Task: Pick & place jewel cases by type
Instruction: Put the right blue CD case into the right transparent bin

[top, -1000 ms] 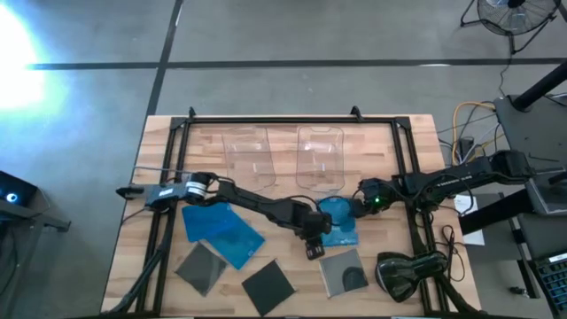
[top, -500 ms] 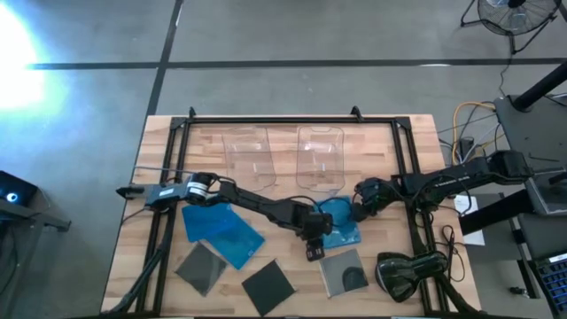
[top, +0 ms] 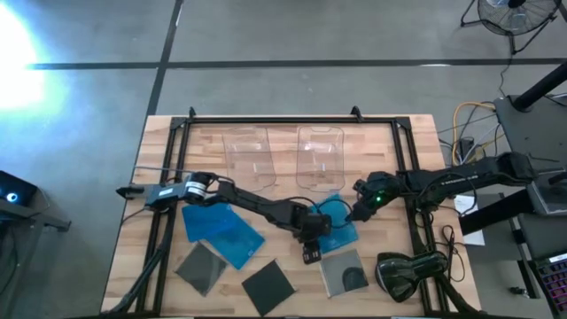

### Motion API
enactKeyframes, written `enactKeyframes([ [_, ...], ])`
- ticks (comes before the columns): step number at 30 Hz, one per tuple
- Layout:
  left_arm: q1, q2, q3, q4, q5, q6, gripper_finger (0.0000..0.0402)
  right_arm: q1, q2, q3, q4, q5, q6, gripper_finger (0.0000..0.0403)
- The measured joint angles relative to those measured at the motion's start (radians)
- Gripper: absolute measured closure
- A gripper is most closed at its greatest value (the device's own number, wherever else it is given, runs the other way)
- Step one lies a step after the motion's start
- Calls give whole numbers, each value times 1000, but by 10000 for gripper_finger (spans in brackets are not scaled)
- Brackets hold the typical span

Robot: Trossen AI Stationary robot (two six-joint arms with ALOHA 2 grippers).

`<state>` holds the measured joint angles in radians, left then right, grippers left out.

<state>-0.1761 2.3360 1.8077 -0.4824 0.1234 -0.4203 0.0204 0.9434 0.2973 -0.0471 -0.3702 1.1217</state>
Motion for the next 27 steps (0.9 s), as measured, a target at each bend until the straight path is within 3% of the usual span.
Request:
enactKeyframes([
  [7, -2, -1, -59, 79, -9, -43, 255, 5, 6, 31, 64, -83, 0, 170],
  [19, -1, -2, -107, 168, -34, -100, 255, 15, 183, 39, 65, -52, 33, 178],
  [23, -3, -23, -108, 169, -70, -101, 255, 17, 229, 39, 96, -51, 6, 221],
  [27, -4, -63, -112, 140, -100, -98, 255, 17, 232, 39, 91, -77, -9, 299],
])
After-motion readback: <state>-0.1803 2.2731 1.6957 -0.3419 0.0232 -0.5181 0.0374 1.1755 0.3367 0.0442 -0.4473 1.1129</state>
